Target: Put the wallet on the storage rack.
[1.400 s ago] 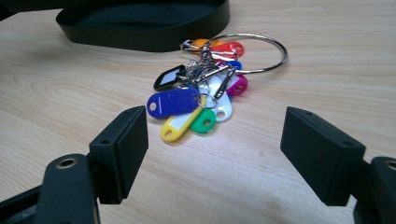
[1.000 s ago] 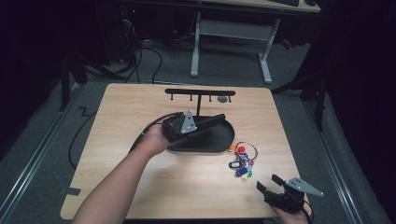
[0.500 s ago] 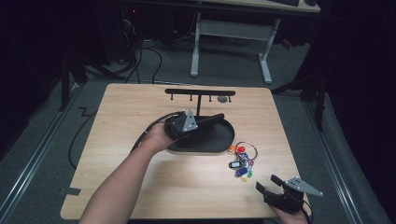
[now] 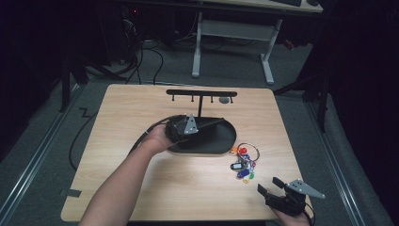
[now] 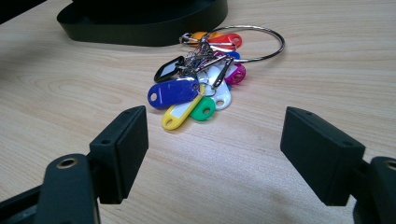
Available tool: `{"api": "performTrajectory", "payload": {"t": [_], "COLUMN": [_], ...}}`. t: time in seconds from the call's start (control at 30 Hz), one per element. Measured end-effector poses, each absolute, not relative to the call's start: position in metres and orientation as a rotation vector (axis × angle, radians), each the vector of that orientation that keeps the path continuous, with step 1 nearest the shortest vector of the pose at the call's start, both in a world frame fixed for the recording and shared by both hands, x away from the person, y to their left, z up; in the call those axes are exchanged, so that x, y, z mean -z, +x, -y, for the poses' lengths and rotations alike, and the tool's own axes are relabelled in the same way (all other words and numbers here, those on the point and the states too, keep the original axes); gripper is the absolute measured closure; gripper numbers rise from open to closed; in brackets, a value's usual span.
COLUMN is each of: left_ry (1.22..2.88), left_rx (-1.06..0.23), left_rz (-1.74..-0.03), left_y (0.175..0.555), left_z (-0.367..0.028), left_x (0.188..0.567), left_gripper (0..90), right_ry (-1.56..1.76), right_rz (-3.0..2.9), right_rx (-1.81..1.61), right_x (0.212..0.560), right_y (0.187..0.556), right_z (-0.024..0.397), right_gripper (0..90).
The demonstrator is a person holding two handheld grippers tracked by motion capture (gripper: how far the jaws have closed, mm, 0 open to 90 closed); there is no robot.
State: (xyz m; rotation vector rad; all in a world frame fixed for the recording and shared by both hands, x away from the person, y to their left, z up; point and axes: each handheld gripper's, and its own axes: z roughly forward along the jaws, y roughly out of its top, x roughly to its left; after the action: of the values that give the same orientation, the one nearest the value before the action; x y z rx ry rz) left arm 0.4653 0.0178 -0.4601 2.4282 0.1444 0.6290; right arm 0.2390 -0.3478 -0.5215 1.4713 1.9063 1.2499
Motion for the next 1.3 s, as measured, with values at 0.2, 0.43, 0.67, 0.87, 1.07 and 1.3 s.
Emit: {"api": "performTrajectory", "payload": {"t": [0.2, 0.43, 0.67, 0.87, 1.07, 1.3], "left_ry": [2.465, 2.494, 2.519, 2.504, 2.477, 2.464], "left_rx": [-0.578, -0.541, -0.574, -0.529, -0.519, -0.510], "left_rz": [-0.119, -0.142, -0.289, -0.296, -0.315, -0.338], "left_y": [0.460, 0.462, 0.473, 0.470, 0.467, 0.456], "left_z": [-0.014, -0.014, -0.019, -0.021, -0.024, -0.031], "left_x": [0.465, 0.471, 0.478, 0.477, 0.469, 0.469], "left_gripper": [71.6, 66.7, 59.2, 55.5, 56.3, 55.8], "right_ry": [1.468, 1.465, 1.469, 1.469, 1.467, 1.461], "right_rz": [-1.909, -1.915, -1.916, -1.919, -1.921, -1.924], "right_rx": [-1.248, -1.248, -1.245, -1.243, -1.242, -1.243], "right_x": [0.521, 0.521, 0.522, 0.522, 0.522, 0.521], "right_y": [0.239, 0.240, 0.240, 0.241, 0.241, 0.243], "right_z": [0.347, 0.346, 0.346, 0.346, 0.344, 0.343], "right_gripper": [23.6, 23.6, 23.6, 23.6, 23.7, 23.6]}}
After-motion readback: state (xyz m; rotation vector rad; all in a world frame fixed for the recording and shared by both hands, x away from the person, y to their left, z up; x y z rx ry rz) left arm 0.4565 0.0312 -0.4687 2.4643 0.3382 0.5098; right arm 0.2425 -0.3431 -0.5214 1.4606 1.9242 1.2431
